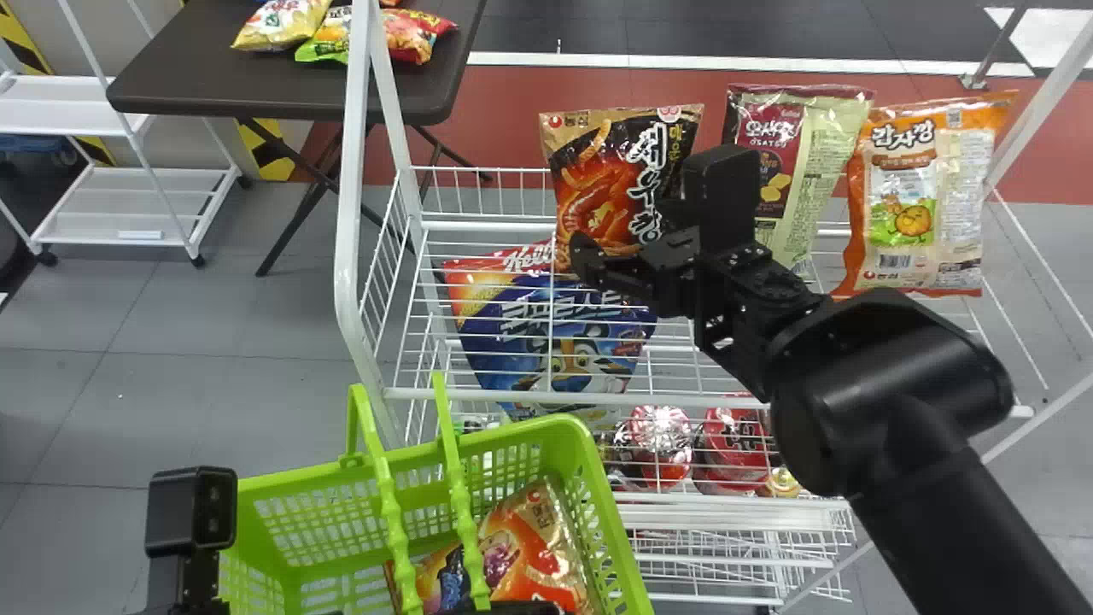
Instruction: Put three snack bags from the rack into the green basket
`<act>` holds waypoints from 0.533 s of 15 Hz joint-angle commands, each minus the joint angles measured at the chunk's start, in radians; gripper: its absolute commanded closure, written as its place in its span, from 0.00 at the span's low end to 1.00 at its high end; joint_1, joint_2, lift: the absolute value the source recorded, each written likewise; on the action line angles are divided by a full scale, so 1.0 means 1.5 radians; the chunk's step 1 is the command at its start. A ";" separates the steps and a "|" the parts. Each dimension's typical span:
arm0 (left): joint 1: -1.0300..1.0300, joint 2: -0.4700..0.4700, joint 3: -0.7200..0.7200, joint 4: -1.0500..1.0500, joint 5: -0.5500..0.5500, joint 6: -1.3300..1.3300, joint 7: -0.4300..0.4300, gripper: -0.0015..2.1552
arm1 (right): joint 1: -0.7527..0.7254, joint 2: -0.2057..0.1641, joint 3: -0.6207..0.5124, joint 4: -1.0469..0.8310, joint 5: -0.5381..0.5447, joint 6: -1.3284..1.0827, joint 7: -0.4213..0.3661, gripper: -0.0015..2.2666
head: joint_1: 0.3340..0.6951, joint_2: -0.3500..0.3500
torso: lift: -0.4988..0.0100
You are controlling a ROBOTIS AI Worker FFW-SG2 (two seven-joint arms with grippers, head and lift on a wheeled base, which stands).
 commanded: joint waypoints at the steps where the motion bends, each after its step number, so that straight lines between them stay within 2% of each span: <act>1: 0.008 -0.002 0.010 0.000 0.000 -0.002 -0.006 1.00 | -0.049 0.029 0.017 0.112 0.003 -0.088 0.003 0.02 | 1.00 0.55 | 0.98; 3: 0.018 -0.002 0.020 -0.008 0.003 -0.004 -0.013 1.00 | -0.079 0.047 0.024 0.172 0.003 -0.118 0.005 0.06 | 1.00 0.57 | 0.98; 4: 0.023 -0.002 0.024 -0.011 0.004 -0.004 -0.017 1.00 | -0.089 0.050 0.029 0.189 0.005 -0.133 0.008 0.13 | 1.00 0.58 | 0.98; 5: 0.027 -0.002 0.025 -0.012 0.004 -0.006 -0.018 1.00 | -0.094 0.050 0.030 0.194 0.008 -0.130 0.013 0.25 | 1.00 0.60 | 0.98; 8: 0.029 -0.002 0.024 -0.011 0.004 -0.010 -0.018 1.00 | -0.085 0.049 0.026 0.177 0.012 -0.102 0.029 0.92 | 1.00 0.63 | 0.98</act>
